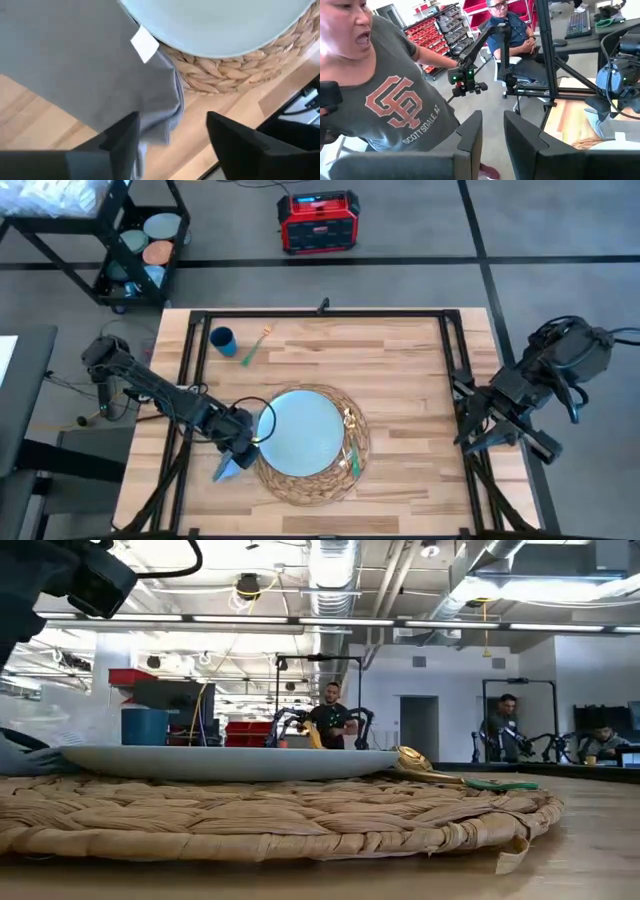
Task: Set table place
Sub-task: Move the gray table napkin to the left of the brown placemat, then adjust the brown placemat
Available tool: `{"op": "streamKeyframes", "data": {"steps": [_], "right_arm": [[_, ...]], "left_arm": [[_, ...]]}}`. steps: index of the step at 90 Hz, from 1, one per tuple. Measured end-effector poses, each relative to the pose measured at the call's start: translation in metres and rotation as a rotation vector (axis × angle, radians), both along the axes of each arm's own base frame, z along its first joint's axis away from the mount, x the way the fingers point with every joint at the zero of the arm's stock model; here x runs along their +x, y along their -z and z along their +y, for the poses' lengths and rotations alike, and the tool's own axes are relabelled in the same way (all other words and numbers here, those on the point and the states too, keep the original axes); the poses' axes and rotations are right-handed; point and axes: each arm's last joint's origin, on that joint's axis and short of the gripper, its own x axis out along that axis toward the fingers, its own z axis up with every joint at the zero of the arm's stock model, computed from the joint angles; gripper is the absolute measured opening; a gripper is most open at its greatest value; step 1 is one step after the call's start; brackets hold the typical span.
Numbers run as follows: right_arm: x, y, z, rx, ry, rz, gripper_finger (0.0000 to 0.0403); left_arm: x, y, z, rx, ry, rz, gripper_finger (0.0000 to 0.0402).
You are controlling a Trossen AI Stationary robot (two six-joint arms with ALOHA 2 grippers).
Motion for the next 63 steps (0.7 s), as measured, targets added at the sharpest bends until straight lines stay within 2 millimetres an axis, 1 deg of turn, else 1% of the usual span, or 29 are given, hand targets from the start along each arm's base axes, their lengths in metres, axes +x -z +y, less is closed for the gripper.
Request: {"op": "streamKeyframes", "data": {"steps": [7, 18, 26, 36, 40, 45, 51, 59, 63], "right_arm": [[-0.002, 0.004, -0.001, -0.025, 0.000, 0.031, 0.0069], [-0.006, 0.010, -0.006, -0.075, 0.015, 0.086, 0.0069], [-0.006, 0.012, -0.011, -0.100, 0.082, 0.098, 0.0067], [-0.005, 0.012, -0.017, -0.116, 0.179, 0.089, 0.0055], [-0.005, 0.012, -0.019, -0.124, 0.213, 0.086, 0.0045], [-0.006, 0.012, -0.022, -0.135, 0.254, 0.083, 0.0028], [-0.008, 0.015, -0.026, -0.180, 0.344, 0.098, 0.0008], [-0.010, 0.026, -0.036, -0.218, 0.605, 0.187, 0.0004], [-0.011, 0.036, -0.042, -0.250, 0.758, 0.268, 0.0002]], "left_arm": [[-0.001, 0.001, 0.004, 0.074, -0.022, -0.005, 0.0240], [0.002, 0.002, 0.017, 0.188, -0.108, -0.022, 0.0243], [0.006, 0.002, 0.032, 0.298, -0.146, -0.044, 0.0243], [0.019, 0.007, 0.055, 0.348, -0.193, -0.030, 0.0225], [0.025, 0.010, 0.062, 0.345, -0.195, -0.022, 0.0208], [0.032, 0.013, 0.070, 0.332, -0.194, -0.024, 0.0176], [0.045, 0.018, 0.077, 0.292, -0.197, -0.064, 0.0122], [0.062, 0.021, 0.081, 0.261, -0.161, -0.160, 0.0039], [0.068, 0.020, 0.080, 0.258, -0.150, -0.204, 0.0016]]}}
